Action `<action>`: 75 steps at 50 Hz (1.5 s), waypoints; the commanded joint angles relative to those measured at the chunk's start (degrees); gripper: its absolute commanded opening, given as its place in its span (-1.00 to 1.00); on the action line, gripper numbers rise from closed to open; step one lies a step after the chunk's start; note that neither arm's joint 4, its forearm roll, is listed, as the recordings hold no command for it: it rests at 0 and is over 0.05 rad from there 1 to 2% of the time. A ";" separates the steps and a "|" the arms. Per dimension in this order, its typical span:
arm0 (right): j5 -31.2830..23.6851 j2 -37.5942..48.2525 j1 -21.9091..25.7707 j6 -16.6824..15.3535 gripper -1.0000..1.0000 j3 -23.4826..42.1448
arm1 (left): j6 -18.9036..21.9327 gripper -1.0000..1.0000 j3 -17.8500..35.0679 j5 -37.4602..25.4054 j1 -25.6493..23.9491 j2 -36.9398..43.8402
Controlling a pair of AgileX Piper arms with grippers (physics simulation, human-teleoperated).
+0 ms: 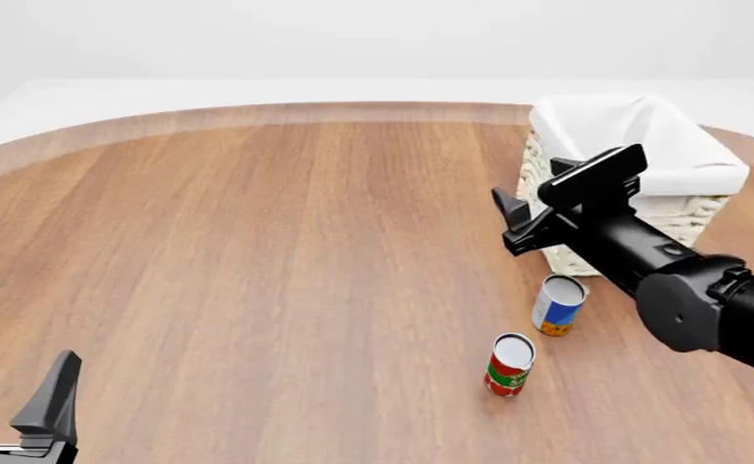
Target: Pick up the alphabet soup and the cream cheese box, and put them in the basket.
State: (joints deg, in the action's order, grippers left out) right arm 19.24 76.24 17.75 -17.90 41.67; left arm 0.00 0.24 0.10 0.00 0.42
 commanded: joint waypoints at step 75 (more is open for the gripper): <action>5.59 -22.42 -9.51 9.35 1.00 -30.34 | 0.00 1.00 0.00 0.00 0.00 0.00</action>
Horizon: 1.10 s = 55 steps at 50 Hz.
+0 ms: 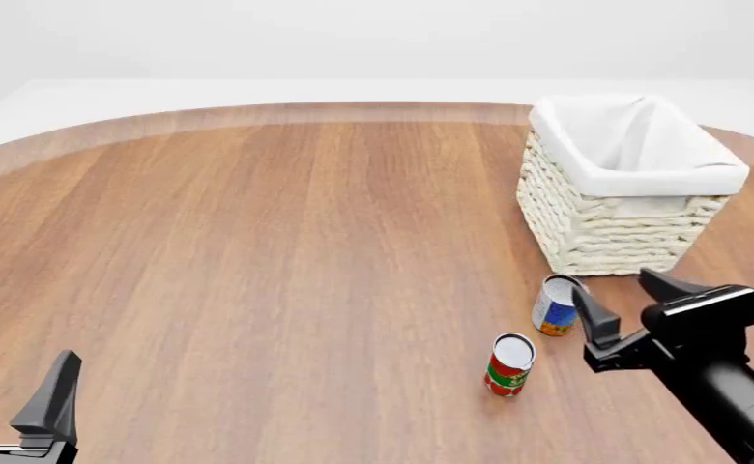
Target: Pick up the alphabet soup and the cream cheese box, and put them in the basket.
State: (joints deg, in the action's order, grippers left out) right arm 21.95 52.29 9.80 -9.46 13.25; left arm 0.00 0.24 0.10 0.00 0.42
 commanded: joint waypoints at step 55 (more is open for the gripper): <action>13.38 21.22 -5.12 4.49 1.00 0.95 | 0.00 1.00 0.00 0.00 0.00 0.00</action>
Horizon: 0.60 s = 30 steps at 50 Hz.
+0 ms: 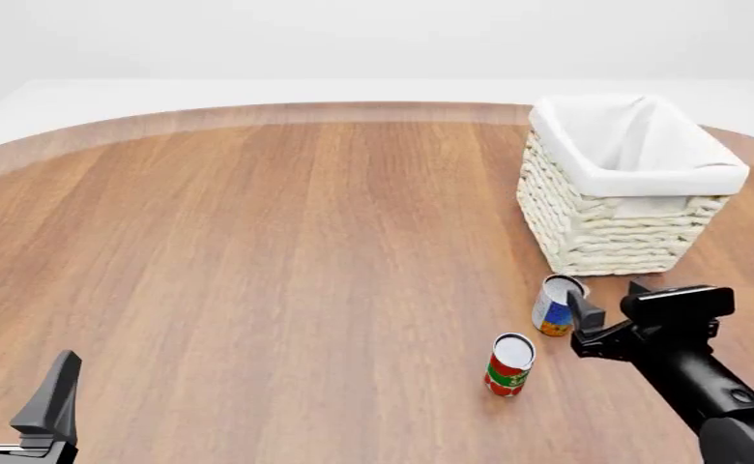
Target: Pick up the alphabet soup and the cream cheese box, and put them in the basket.
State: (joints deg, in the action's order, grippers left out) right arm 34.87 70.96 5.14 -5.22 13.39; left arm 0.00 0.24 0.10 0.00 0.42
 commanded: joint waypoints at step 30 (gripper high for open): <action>1.61 10.93 -1.90 -0.84 1.00 4.24 | 0.00 1.00 0.00 0.00 0.00 0.00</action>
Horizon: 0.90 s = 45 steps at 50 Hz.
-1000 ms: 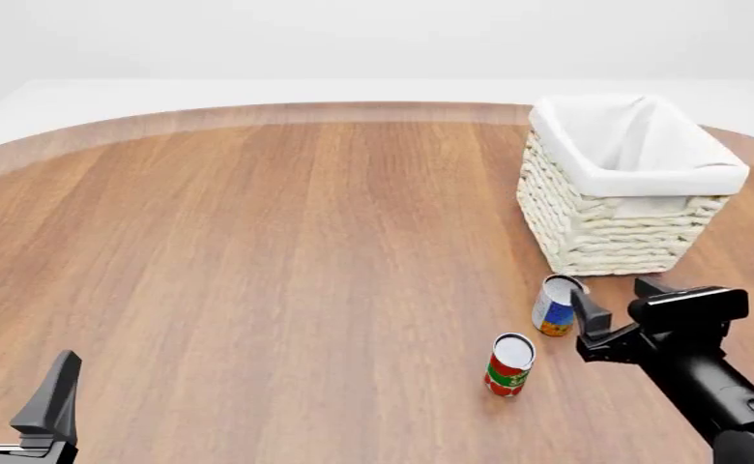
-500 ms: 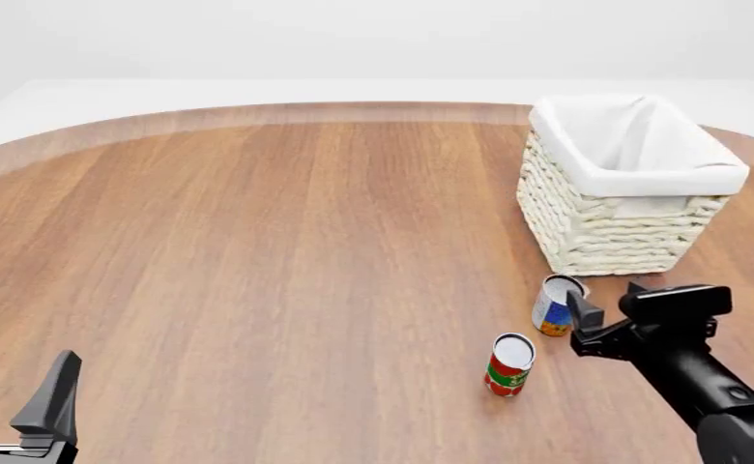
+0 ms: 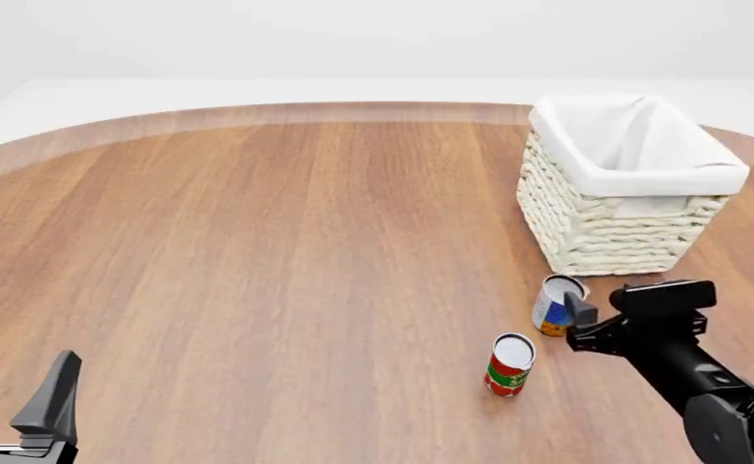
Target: Pick up the alphabet soup and the cream cheese box, and put them in the basket.
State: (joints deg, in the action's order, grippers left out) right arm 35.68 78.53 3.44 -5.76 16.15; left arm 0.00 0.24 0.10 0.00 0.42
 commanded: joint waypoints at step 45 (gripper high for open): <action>6.08 16.23 0.62 0.69 1.00 4.44 | 0.00 1.00 0.00 0.00 0.00 0.00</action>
State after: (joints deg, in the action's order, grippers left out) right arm 40.89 92.66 3.83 -5.35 20.20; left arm 0.00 0.24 0.10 0.00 0.42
